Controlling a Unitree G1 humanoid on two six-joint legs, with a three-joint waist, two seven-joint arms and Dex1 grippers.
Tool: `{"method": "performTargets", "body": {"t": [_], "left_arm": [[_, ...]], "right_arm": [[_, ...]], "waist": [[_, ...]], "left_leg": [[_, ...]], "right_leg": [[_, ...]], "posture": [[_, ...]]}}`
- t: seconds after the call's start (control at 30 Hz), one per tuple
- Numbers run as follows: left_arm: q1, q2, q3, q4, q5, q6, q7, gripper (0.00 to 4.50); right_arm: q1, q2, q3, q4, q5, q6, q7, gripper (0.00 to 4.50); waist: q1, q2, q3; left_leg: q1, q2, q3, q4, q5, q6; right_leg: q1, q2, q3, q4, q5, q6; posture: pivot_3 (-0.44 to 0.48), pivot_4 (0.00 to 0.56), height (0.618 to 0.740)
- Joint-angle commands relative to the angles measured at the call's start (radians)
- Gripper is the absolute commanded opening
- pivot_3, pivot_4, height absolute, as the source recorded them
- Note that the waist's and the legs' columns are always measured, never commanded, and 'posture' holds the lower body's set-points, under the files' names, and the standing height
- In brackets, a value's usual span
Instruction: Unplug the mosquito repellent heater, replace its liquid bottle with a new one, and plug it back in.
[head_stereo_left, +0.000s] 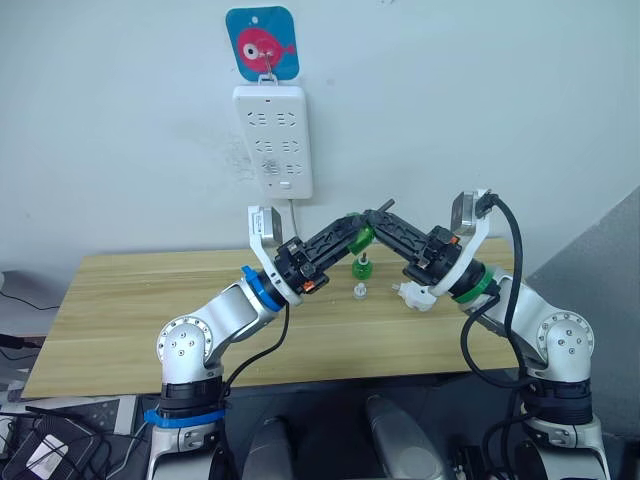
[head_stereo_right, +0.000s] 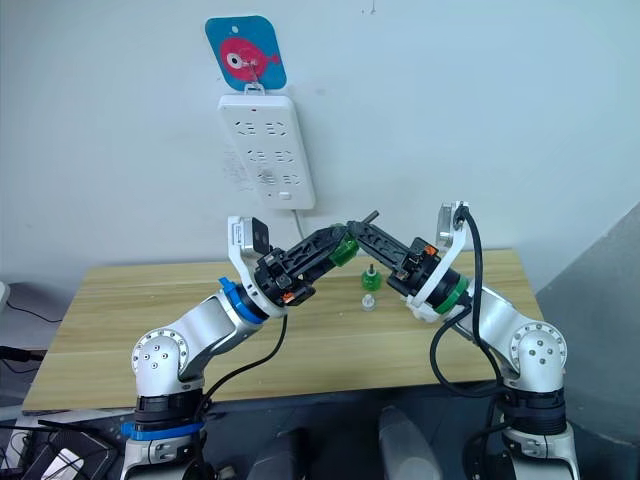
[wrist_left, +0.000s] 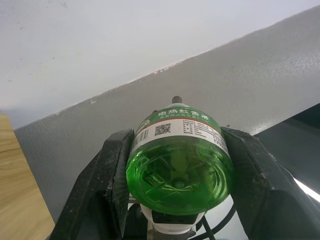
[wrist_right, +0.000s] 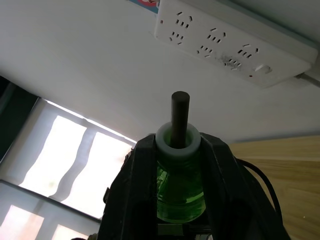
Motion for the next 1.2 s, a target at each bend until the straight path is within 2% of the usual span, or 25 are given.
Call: {"method": "performTargets", "body": {"t": [0.03,0.1,0.23,0.43,0.47,0.97,1.07,1.2], "left_arm": [[0.016,0.016,-0.011,-0.032,-0.035,-0.007,0.005,2.33],[0.019,0.023,-0.017,-0.036,-0.045,-0.01,-0.002,2.33],[0.023,0.018,-0.02,-0.008,-0.155,-0.029,0.046,2.33],[0.035,0.048,-0.032,-0.032,-0.132,-0.05,0.052,4.3],[0.038,0.053,-0.032,-0.033,-0.138,-0.049,0.048,4.34],[0.012,0.048,-0.058,-0.016,-0.069,-0.085,0.012,4.34],[0.013,0.059,-0.062,-0.013,-0.07,-0.07,0.002,3.75],[0.013,0.065,-0.069,-0.012,-0.064,-0.061,-0.009,2.51]], "right_arm": [[-0.018,-0.004,-0.011,-0.037,0.033,-0.037,0.003,0.81],[-0.019,-0.006,-0.009,-0.037,0.034,-0.042,0.003,0.81],[-0.022,-0.007,-0.005,-0.035,0.034,-0.05,0.001,0.81],[-0.02,-0.012,0.001,-0.037,0.034,-0.06,0.001,0.81],[-0.019,-0.015,0.002,-0.037,0.034,-0.062,0.002,0.81],[-0.013,-0.029,0.017,-0.04,0.034,-0.06,0.015,0.81],[-0.012,-0.028,0.018,-0.041,0.035,-0.061,0.014,0.81],[-0.008,-0.034,0.021,-0.044,0.037,-0.054,0.023,0.81]], "waist": [[0.0,0.0,0.0],[0.0,0.0,0.0],[0.0,0.0,0.0],[0.0,0.0,0.0],[0.0,0.0,0.0],[0.001,0.0,0.0],[0.001,0.0,0.0],[0.001,0.0,0.0]], "left_leg": [[0.0,0.0,0.0,0.0,0.0,0.0],[0.0,0.0,0.0,0.0,0.0,0.0],[0.0,0.0,0.0,0.0,0.0,0.0],[0.0,0.0,0.0,0.0,0.0,0.0],[0.0,0.0,0.0,0.0,0.0,0.0],[-0.001,0.0,0.001,-0.001,0.0,0.0],[-0.001,0.0,0.001,-0.001,0.0,0.0],[-0.001,0.0,0.001,-0.002,0.0,0.0]], "right_leg": [[0.0,0.0,0.0,0.0,0.0,0.0],[0.0,0.0,0.0,0.0,0.0,0.0],[0.0,0.0,0.0,-0.001,0.0,0.0],[0.0,0.0,0.0,-0.002,0.0,0.0],[0.0,0.0,0.0,-0.002,0.0,0.0],[0.0,0.0,0.001,-0.005,0.0,0.0],[0.0,0.0,0.001,-0.005,0.0,0.0],[0.0,0.0,0.002,-0.006,0.0,0.0]], "posture": [[-0.223,0.173,0.74],[-0.223,0.172,0.74],[-0.222,0.172,0.74],[-0.224,0.172,0.74],[-0.223,0.172,0.74],[-0.221,0.175,0.74],[-0.223,0.176,0.74],[-0.223,0.175,0.74]]}}
